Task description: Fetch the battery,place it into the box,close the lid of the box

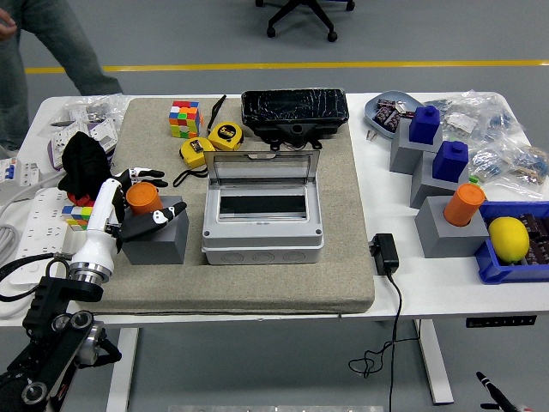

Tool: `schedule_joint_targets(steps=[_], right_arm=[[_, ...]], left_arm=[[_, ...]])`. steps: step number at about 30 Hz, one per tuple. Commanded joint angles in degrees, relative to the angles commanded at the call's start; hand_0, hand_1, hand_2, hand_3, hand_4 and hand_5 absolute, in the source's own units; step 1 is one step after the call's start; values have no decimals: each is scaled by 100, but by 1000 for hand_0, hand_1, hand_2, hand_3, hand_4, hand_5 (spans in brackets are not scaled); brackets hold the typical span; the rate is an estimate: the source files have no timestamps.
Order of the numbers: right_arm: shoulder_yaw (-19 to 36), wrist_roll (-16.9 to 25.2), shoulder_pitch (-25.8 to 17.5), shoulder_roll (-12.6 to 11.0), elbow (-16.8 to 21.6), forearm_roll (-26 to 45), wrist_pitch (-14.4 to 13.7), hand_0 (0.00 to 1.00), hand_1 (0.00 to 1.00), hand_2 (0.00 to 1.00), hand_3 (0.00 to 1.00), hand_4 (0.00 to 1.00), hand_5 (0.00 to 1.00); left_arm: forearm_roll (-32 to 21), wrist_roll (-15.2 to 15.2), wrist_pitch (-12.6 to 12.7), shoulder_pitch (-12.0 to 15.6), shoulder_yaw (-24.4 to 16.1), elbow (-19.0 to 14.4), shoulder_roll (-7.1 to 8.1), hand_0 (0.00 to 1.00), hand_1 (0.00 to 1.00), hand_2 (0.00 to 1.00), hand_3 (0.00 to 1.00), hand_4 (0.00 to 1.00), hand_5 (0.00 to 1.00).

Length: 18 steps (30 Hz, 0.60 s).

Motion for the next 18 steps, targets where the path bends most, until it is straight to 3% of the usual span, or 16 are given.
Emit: schedule_joint_targets(steps=[1,12,13,18], right_arm=[[0,1,2,0,0,4,0,819,738,681,710,998,951],[2,8,7,8,0,26,-2,820,737,681,711,998,954],[7,8,7,7,0,26,-3,820,737,681,709,998,956],[22,9,7,4,0,22,-5,820,737,681,709,998,956]], left_arm=[[-12,-9,19,-2,14,6,-4,572,567,456,474,877,2],[-156,-79,168,-18,185,65,-7,560,550,447,464,883,2],[-163,-83,197,-20,196,73,-7,433,466,366,354,889,2],[-149,-92,306,-25,210,86,-17,433,466,366,354,889,2]])
